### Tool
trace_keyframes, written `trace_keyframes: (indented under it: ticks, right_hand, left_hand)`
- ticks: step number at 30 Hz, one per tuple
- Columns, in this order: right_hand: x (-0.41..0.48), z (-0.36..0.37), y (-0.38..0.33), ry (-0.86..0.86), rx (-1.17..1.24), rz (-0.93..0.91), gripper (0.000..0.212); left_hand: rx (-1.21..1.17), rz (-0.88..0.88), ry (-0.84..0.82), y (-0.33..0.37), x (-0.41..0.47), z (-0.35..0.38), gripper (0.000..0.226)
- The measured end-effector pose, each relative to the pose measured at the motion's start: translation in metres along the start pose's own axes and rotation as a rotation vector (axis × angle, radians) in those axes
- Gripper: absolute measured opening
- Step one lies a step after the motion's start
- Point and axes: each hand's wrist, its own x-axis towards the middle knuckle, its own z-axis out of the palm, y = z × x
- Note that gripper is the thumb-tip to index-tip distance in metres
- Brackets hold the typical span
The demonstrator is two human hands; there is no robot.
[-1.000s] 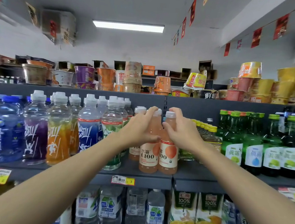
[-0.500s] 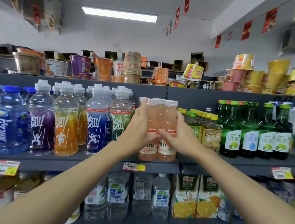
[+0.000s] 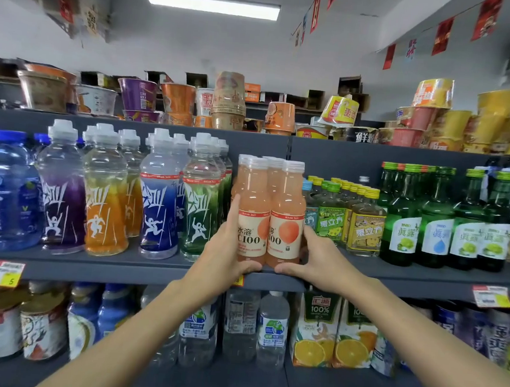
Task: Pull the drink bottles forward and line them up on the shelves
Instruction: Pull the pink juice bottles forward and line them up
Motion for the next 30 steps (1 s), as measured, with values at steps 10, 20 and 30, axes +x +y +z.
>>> trace_keyframes:
  ticks: [10, 20, 30]
  right_hand:
    - [0.003, 0.007, 0.008, 0.050, -0.053, -0.043, 0.101]
    - [0.005, 0.008, 0.008, 0.075, -0.096, -0.038, 0.101]
    - [0.006, 0.008, 0.007, 0.095, -0.179, -0.051, 0.099]
  left_hand:
    - [-0.039, -0.054, 0.036, -0.014, -0.001, 0.005, 0.127]
    - [0.033, -0.046, 0.016, -0.006, -0.006, 0.001, 0.116]
    - [0.082, -0.095, 0.028, -0.006, -0.006, 0.003, 0.117]
